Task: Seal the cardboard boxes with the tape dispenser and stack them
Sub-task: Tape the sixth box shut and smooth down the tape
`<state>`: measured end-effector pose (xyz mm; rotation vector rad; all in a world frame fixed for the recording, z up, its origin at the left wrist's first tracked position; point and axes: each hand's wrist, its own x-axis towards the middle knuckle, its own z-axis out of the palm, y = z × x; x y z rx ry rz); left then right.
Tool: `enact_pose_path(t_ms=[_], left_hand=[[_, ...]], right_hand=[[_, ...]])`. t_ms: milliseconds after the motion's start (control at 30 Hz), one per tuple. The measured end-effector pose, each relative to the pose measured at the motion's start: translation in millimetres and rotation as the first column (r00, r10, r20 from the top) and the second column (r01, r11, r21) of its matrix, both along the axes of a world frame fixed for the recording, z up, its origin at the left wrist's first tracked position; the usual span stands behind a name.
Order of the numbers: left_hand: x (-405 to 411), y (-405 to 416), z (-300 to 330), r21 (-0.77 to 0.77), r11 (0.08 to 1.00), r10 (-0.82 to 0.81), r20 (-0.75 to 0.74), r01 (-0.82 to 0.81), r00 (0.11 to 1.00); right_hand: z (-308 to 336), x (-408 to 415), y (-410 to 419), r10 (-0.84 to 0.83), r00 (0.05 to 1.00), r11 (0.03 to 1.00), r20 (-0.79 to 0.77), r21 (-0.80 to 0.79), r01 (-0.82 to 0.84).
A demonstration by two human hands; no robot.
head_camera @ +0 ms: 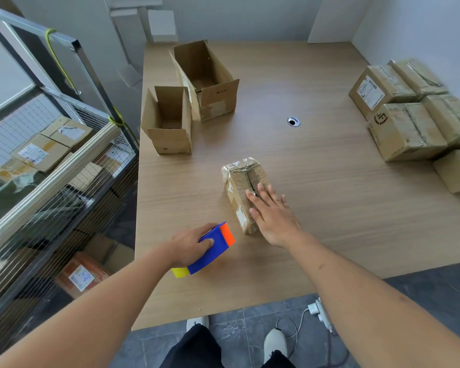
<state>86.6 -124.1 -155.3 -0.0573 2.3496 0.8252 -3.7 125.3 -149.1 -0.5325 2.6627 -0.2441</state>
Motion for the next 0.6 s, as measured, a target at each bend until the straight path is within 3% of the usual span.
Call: enact_pose_path(t_ms=[100,267,600], left_hand=[[2,0,-5,-0.098,0.995,0.009,-0.086,-0.017,0.996],[8,3,-18,-0.337,0.939,-0.154,-0.241,0.066,0.958],[7,3,-24,-0.363,0.927,-0.217,-0.308,0.096,0.926]], right_hand=[[1,2,-2,-0.027,1.0,0.998,0.012,-0.047,0.028],[-6,8,-3,-0.049,0.996,0.997,-0.077,-0.058,0.044],[-20,19,-23,-0.124,0.934,0.991,-0.336,0.006,0.134]])
